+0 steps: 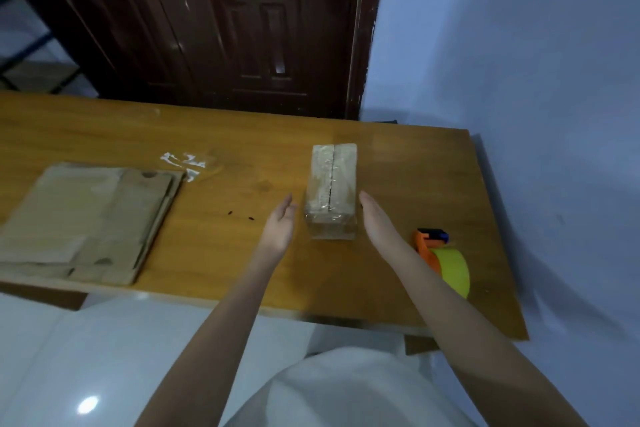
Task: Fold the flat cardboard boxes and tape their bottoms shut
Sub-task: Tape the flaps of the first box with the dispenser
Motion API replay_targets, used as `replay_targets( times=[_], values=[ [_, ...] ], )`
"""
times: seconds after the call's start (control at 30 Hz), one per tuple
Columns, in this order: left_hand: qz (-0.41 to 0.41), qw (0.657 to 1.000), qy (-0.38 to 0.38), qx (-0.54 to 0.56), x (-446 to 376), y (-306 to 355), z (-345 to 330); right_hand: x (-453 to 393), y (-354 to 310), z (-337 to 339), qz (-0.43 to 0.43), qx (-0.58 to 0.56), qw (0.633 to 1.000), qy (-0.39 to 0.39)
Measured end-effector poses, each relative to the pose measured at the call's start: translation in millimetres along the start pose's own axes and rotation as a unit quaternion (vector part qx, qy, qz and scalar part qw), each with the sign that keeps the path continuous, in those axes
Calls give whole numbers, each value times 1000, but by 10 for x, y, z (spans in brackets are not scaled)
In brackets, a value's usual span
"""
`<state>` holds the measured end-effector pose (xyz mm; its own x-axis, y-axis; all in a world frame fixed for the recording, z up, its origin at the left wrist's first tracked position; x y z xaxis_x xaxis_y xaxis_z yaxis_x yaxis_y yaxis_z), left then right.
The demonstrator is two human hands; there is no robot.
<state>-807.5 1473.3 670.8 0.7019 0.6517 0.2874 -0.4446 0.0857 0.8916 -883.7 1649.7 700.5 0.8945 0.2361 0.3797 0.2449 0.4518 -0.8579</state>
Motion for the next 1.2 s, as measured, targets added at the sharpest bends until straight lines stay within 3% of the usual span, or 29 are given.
replay_targets(
  times=[0.17, 0.27, 0.5, 0.8, 1.2],
  values=[
    [26, 992, -21, 119, 167, -59, -164, 55, 128, -203, -50, -86, 995, -29],
    [6, 986, -28, 162, 224, -25, -110, 32, 239, -91, -46, -151, 987, -8],
    [-41, 997, -21, 61, 181, -257, -19, 121, 410, 257, 95, -18, 994, 58],
    [-108, 993, -39, 6, 184, -148, -59, 114, 473, 311, 131, 21, 987, 95],
    [-91, 995, -45, 26, 140, -120, -69, 160, 545, 277, 124, -13, 985, 120]
  ],
)
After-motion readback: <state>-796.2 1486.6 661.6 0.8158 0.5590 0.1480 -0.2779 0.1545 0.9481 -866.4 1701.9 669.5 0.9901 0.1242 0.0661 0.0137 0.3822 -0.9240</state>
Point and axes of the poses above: each hand's wrist, its own x-axis away from the middle knuckle, its own z-axis out of the back of the hand, y = z × x, the point moved 7 cm from there along -x, towards the middle knuckle, and after that the axes turned 11 degrees about y, right-handed, at the moved point
